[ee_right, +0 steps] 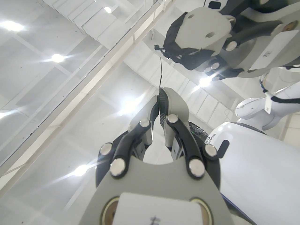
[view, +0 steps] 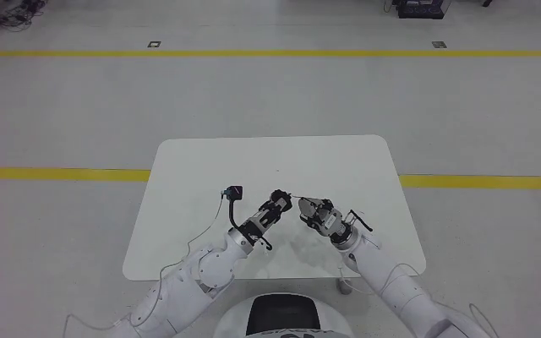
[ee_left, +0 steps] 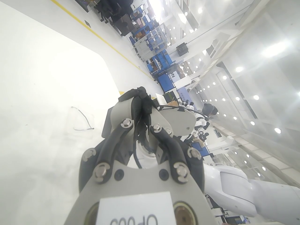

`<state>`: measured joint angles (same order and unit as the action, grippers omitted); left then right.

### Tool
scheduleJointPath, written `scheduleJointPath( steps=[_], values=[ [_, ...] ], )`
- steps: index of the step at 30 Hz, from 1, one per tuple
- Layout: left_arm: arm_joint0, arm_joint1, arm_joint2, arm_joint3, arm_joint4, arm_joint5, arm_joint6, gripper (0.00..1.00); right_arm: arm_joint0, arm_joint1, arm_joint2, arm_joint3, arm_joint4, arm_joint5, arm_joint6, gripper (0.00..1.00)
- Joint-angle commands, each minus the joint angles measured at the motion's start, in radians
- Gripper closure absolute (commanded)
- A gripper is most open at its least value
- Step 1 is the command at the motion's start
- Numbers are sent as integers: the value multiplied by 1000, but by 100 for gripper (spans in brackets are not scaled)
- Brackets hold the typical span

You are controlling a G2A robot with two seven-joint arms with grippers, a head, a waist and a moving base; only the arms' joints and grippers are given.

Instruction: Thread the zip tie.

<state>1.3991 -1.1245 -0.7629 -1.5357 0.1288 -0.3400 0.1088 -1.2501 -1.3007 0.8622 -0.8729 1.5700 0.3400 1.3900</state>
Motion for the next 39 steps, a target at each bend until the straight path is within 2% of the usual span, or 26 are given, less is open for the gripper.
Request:
scheduleJointPath(
  steps=[1, 15, 39],
  values=[
    [0, 1, 1, -1, 0, 0, 0, 100, 1, -1, 1, 2, 0, 0, 0, 100],
    [-3, 5, 8, -4, -2, 0, 0, 100, 10, -10, 1, 25, 0, 0, 0, 100],
    [-9, 9, 17, -5, -7, 0, 7, 100, 5, -6, 3, 10, 0, 0, -5, 100]
  ],
)
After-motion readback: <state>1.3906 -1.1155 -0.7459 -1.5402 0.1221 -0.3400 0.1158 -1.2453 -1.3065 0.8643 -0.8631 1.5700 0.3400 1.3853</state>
